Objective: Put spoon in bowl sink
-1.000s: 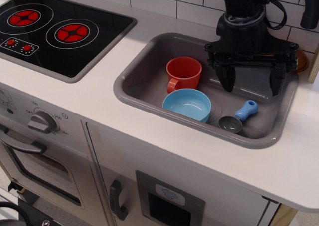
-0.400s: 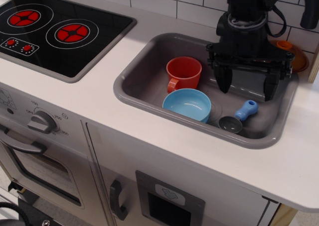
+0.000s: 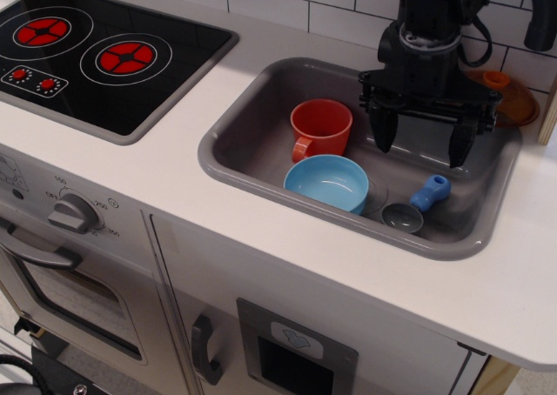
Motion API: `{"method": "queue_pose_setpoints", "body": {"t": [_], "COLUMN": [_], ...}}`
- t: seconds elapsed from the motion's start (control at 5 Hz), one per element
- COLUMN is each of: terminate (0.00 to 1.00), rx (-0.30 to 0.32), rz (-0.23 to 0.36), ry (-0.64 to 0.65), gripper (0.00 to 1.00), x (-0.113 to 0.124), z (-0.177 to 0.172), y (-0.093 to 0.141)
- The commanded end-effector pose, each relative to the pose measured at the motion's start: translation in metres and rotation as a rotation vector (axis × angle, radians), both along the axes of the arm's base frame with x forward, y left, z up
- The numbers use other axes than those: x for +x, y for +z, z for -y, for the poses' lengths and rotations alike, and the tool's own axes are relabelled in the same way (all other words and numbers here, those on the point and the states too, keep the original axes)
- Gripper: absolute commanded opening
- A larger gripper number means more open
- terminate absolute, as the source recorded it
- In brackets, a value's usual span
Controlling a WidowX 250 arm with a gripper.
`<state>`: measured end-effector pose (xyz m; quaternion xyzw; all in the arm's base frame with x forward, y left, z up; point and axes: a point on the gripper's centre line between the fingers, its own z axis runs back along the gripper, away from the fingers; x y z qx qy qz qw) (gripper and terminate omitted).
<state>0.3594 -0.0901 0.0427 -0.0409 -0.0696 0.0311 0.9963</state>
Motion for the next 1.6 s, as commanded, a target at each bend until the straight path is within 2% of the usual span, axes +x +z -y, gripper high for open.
{"method": "queue_pose_setpoints", "body": {"t": [0.0,0.4,0.6,0.8,1.0,1.4], "terminate": [0.0,0.0,0.0,0.0,0.0,0.0], "rx": [-0.036,-0.013,0.002,0.008,0.0,-0.049], "rz": [0.044,0.043,0.021,0.019,0.021,0.055], "ry": [-0.091,-0.106,-0.121,-0.126,-0.137,-0.147], "gripper": [1.0,1.0,1.0,1.0,0.0,0.0], "x": [0.02,0.029,0.032,0.03,0.028,0.023], "z": [0.01,0.014,0.016,0.019,0.021,0.021], "y": [-0.007,-0.027,-0.039,-0.045,-0.048,-0.029]}}
